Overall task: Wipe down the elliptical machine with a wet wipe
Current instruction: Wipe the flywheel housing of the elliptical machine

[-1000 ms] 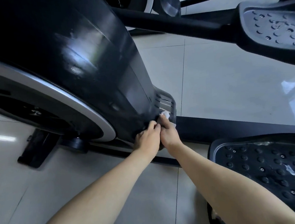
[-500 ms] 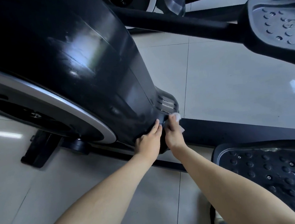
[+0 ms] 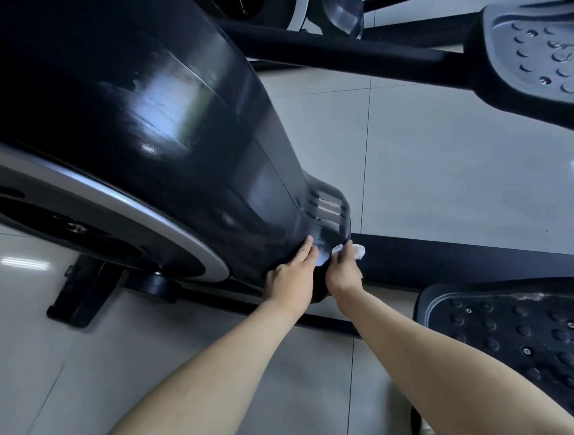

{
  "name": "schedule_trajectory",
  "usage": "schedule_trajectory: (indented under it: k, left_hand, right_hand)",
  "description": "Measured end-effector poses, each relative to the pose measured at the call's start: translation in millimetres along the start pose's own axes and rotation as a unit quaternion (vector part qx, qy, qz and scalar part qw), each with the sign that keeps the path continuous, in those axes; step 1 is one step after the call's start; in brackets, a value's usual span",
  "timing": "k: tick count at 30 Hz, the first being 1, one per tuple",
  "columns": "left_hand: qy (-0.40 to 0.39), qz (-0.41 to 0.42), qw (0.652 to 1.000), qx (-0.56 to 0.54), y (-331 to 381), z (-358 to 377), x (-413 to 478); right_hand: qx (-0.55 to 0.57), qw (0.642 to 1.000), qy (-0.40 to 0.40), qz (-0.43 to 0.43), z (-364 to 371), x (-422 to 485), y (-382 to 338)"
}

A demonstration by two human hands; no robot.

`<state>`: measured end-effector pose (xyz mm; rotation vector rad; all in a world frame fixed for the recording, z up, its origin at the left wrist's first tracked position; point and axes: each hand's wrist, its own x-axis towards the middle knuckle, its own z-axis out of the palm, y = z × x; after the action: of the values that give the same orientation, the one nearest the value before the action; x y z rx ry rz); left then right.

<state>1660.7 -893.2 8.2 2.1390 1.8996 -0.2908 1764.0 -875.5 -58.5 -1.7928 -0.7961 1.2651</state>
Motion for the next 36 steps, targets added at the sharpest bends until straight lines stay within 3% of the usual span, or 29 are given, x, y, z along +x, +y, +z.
schedule_trajectory:
  k: [3,5,8,10,12,14,17,22,24,29,33,36]
  left_hand:
    - [0.014,0.015,1.000,-0.009,-3.8,-14.5,-5.1]
    - [0.033,0.020,0.999,-0.001,-10.9,-26.0,-16.3]
    - [0.048,0.036,0.998,0.001,-27.1,-38.0,-36.8]
    - [0.068,0.038,0.997,0.002,-33.8,-43.6,-46.2]
    - [0.090,0.021,0.996,0.002,-33.7,-51.2,-53.7]
    - [0.098,-0.005,0.995,-0.014,-33.2,-59.9,-60.4]
    - [0.121,-0.024,0.992,-0.041,-41.2,-71.4,-68.0]
    - [0.126,-0.034,0.991,-0.042,-48.5,-92.1,-74.8]
    - [0.122,-0.042,0.988,-0.083,-48.5,-99.7,-78.4]
    - [0.166,-0.019,0.977,-0.130,-46.1,-120.4,-90.4]
    - [0.137,-0.032,0.986,-0.094,-50.2,-133.0,-93.1]
    - [0.116,-0.040,0.987,-0.104,-48.3,-138.4,-95.9]
  right_hand:
    - [-0.042,0.986,-0.050,-0.155,4.6,-5.1,-0.6]
    - [-0.090,0.970,-0.070,-0.214,13.2,-10.8,-2.7]
    - [-0.022,0.981,-0.087,-0.173,16.8,-28.2,-29.3]
    - [0.098,0.984,-0.135,-0.068,19.3,-45.2,-53.5]
    - [0.201,0.957,-0.205,0.044,24.9,-58.9,-76.5]
    - [0.249,0.938,-0.223,0.094,31.7,-68.1,-92.4]
    - [0.266,0.937,-0.218,0.063,31.2,-84.7,-119.3]
    - [0.253,0.925,-0.282,-0.031,16.8,-117.1,-176.6]
    - [0.234,0.935,-0.262,-0.044,18.1,-118.8,-172.5]
    - [0.196,0.957,-0.212,0.019,18.9,-119.1,-139.1]
    - [0.204,0.956,-0.213,-0.001,23.1,-146.6,-185.9]
    - [0.209,0.948,-0.203,-0.128,25.5,-162.5,-226.5]
